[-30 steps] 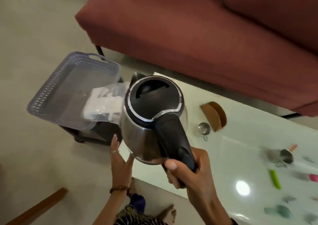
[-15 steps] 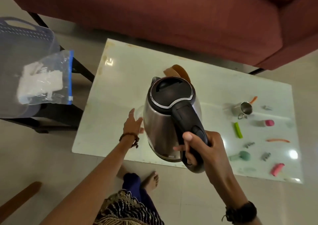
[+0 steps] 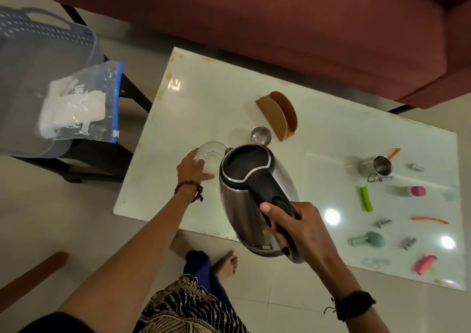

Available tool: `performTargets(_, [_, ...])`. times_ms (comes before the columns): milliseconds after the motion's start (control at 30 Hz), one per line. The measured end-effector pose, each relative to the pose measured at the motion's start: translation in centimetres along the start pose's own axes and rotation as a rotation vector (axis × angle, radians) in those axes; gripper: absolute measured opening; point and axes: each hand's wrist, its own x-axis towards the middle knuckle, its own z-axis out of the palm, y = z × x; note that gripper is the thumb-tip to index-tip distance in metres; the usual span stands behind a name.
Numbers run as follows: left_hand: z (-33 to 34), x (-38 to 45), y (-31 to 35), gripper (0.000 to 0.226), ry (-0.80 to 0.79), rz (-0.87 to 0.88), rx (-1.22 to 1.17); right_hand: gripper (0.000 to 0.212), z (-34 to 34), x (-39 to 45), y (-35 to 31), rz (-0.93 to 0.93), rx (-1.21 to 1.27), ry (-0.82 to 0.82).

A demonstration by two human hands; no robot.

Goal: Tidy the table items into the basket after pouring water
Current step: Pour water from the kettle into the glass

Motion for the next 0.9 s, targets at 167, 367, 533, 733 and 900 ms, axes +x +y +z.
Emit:
performTargets(167, [-2.0, 1.9, -0.5, 0.044, -0.071, -0.104, -0.214, 0.048, 0.6, 2.0, -0.4, 0.013, -0.025, -0.031])
performTargets(367, [-3.3, 1.9, -1.4, 0.047, -0.295, -0.037, -0.427, 0.05, 1.9, 3.6, -1.6, 0.001, -0.202, 0.007])
performTargets(533, [-3.5, 2.0, -1.1, 0.039, -0.292, -0.139, -0.517, 0.04, 2.8, 4.8, -2.8, -0.062, -0.325, 0.033])
performTargets(733, [-3.7, 2.0, -1.2, 0.038, -0.299, -0.196, -0.595, 0.032, 3.1, 5.5, -4.4, -0.058, -0.381, 0.001])
performTargets(900, [-3.8, 2.0, -1.4, 0.038, -0.323, -0.225, -0.608, 0.045, 2.9, 6.0, -5.7, 0.029, -0.325, 0.003])
